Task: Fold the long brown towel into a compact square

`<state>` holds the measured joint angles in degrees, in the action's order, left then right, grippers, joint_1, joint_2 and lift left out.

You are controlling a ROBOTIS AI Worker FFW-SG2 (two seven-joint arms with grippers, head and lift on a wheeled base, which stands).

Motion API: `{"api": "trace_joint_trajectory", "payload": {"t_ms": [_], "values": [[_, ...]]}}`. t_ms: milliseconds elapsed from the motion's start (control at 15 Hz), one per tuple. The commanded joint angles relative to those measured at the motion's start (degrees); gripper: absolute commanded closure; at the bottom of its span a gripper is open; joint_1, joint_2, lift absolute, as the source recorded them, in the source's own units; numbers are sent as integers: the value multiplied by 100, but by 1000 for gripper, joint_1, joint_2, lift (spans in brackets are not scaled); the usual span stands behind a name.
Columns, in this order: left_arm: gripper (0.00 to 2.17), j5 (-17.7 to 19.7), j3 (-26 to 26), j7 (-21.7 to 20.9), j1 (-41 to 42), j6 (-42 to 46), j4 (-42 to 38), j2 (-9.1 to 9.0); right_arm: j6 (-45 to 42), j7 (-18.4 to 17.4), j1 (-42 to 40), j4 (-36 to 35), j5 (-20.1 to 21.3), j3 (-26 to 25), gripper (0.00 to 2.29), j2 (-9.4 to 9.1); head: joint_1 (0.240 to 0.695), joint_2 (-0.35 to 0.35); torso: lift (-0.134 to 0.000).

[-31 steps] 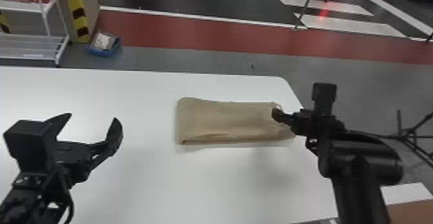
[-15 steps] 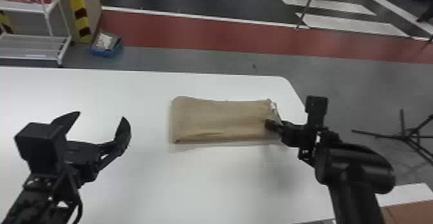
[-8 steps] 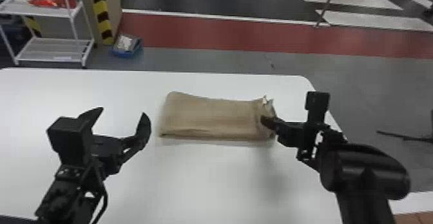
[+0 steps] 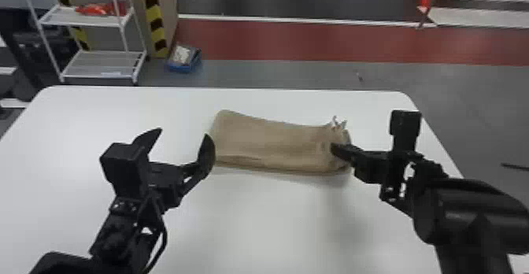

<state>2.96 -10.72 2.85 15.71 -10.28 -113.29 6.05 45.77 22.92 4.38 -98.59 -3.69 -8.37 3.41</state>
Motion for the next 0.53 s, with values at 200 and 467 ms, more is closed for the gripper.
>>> {"api": "trace_joint_trajectory", "payload": {"t_ms": [200, 467], "values": [[225, 47, -545, -82, -833, 469, 967, -17, -257, -24, -192, -134, -17, -296, -1, 28, 695, -126, -120], [1794, 170, -879, -495, -1641, 328, 1933, -175, -221, -77, -359, -354, -17, -613, 70, 28, 695, -203, -120]]}}
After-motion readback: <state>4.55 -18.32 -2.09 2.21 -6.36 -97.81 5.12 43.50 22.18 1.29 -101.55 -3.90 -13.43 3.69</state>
